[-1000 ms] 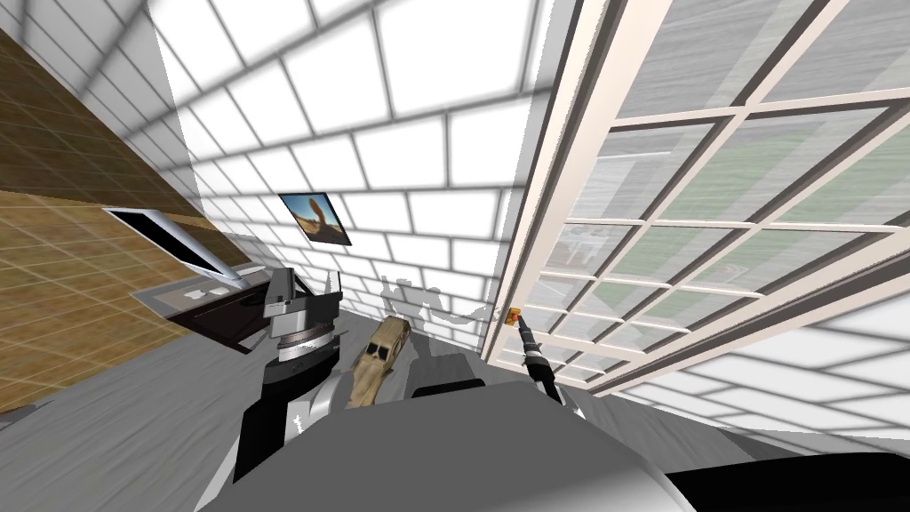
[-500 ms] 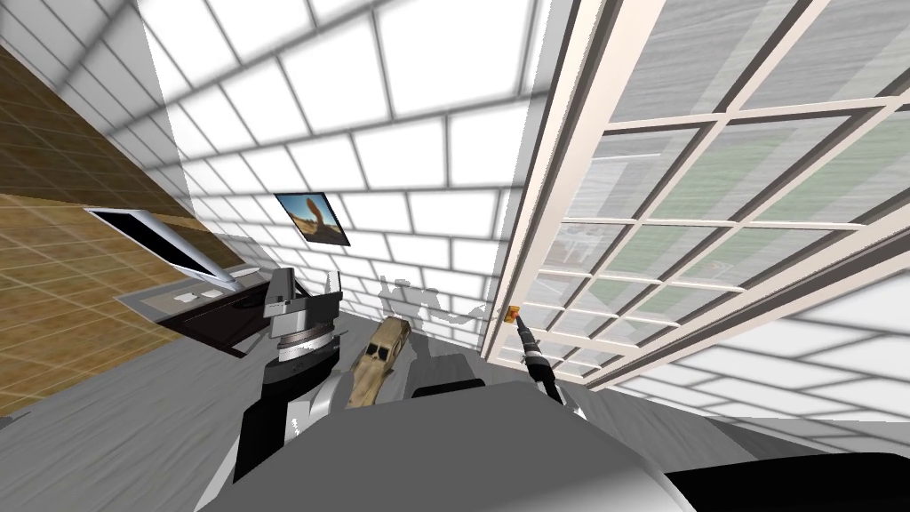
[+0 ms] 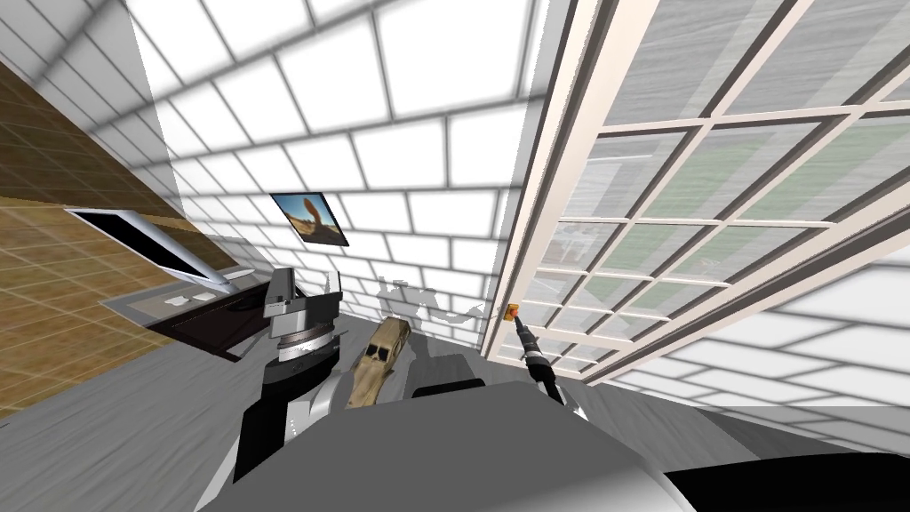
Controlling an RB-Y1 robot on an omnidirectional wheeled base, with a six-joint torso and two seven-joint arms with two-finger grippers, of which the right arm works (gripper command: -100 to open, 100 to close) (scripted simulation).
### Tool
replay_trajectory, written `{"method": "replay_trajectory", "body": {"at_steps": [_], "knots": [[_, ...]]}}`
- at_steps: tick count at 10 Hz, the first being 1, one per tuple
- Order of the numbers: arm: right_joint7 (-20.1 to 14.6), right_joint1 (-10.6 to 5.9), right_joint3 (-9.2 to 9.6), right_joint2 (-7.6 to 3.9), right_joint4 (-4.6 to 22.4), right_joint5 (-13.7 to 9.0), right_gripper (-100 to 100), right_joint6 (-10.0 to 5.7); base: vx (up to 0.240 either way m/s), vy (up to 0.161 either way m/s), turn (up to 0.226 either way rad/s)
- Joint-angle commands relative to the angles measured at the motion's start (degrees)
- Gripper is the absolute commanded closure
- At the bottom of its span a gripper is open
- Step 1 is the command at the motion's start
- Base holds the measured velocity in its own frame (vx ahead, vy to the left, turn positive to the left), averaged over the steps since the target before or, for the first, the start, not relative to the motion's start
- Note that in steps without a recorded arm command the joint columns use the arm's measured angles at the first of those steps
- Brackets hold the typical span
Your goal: Pull the door open
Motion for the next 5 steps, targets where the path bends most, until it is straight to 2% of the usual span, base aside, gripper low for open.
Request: {"method": "replay_trajectory", "body": {"at_steps": [1,2,3,5], "knots": [[2.86,-0.11,0.03,-0.17,0.30,0.35,-100,-0.12,-0.015,0.027,-0.033],[3.17,-0.11,0.03,-0.17,0.30,0.35,-100,-0.12,-0.011,0.018,-0.019],[5.50,-0.19,0.05,-0.33,0.55,0.65,-100,-0.22,-0.014,0.016,-0.045],[7.90,-0.28,0.07,-0.49,0.80,0.96,-100,-0.32,-0.017,0.028,-0.037]]}}
